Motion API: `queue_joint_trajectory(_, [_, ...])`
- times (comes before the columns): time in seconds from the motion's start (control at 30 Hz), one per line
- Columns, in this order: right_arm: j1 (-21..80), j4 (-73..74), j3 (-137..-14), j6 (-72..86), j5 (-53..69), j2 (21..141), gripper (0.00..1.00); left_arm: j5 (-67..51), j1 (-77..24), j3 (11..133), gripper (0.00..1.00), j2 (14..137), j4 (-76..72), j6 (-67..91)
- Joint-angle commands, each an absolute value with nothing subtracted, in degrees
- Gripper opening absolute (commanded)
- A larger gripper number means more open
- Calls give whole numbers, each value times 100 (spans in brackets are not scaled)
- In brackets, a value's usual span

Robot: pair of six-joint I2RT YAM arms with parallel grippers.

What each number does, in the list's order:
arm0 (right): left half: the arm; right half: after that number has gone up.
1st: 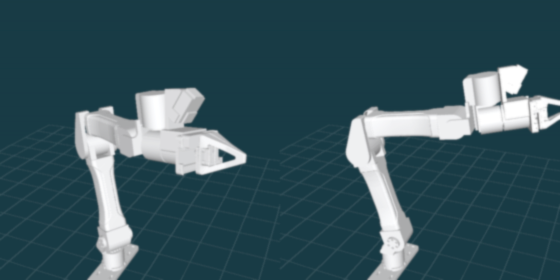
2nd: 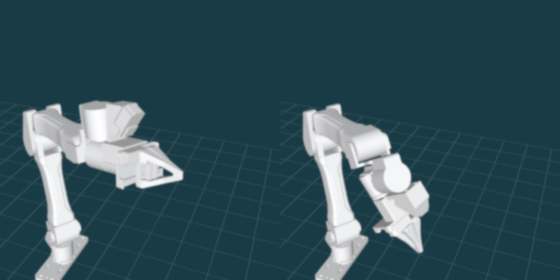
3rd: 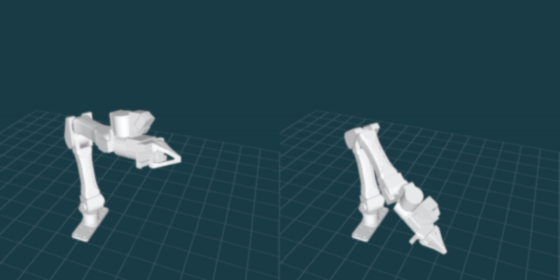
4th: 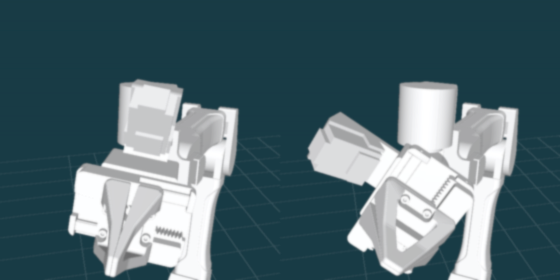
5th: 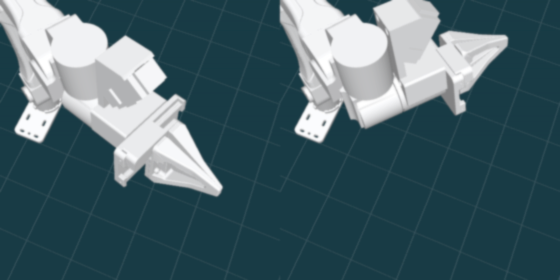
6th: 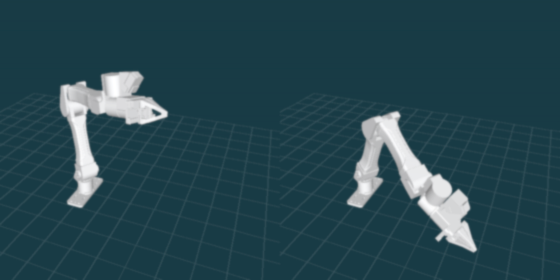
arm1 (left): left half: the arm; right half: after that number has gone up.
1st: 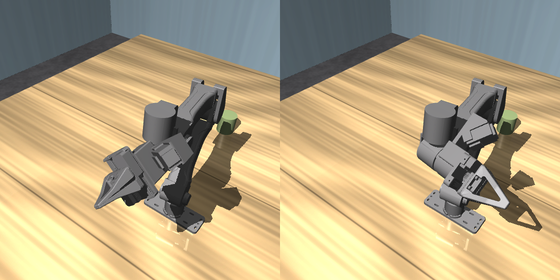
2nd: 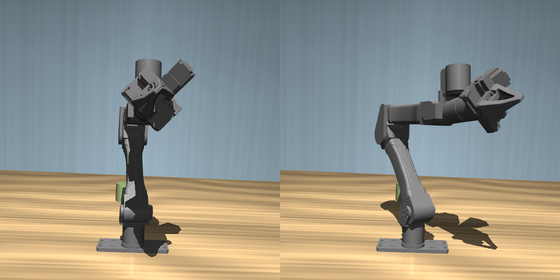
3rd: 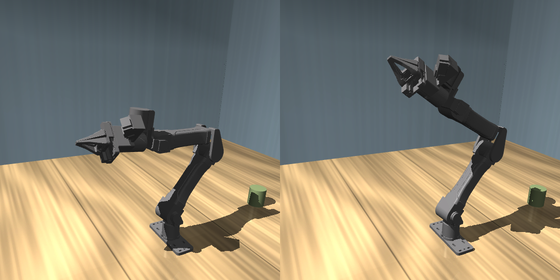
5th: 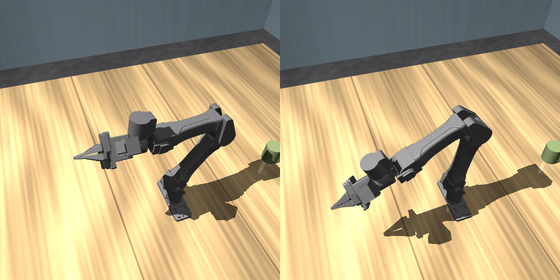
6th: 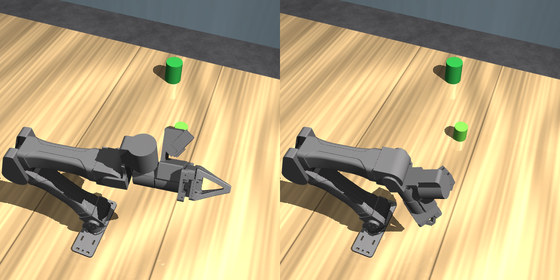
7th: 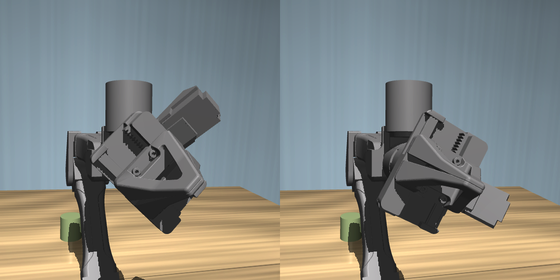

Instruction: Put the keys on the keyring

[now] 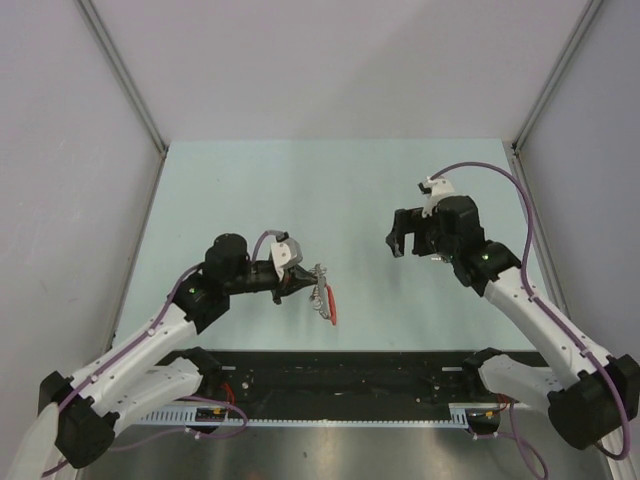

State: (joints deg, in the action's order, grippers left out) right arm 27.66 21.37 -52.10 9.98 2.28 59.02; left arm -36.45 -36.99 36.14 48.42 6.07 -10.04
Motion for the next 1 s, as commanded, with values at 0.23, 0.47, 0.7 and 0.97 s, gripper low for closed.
queue_joint_trajectory(0.23, [731,2681,-4887,2178,-590,6889,88,-3173,-3727,3999,0,4799,931,-1388])
queue_joint_trajectory(0.47, [-333,1943,-4755,2443,86,7759,61,-2242,-3727,3920,0,4500,1046,-1406])
queue_joint_trajectory(0.7, [-764,1424,-4921,2435,834,8647,39,-2030,-3727,3885,0,4403,1063,-1406])
queue_joint_trajectory(0.97, [-914,1494,-5220,2153,1125,9369,26,-1978,-3718,3902,0,4430,1090,-1424])
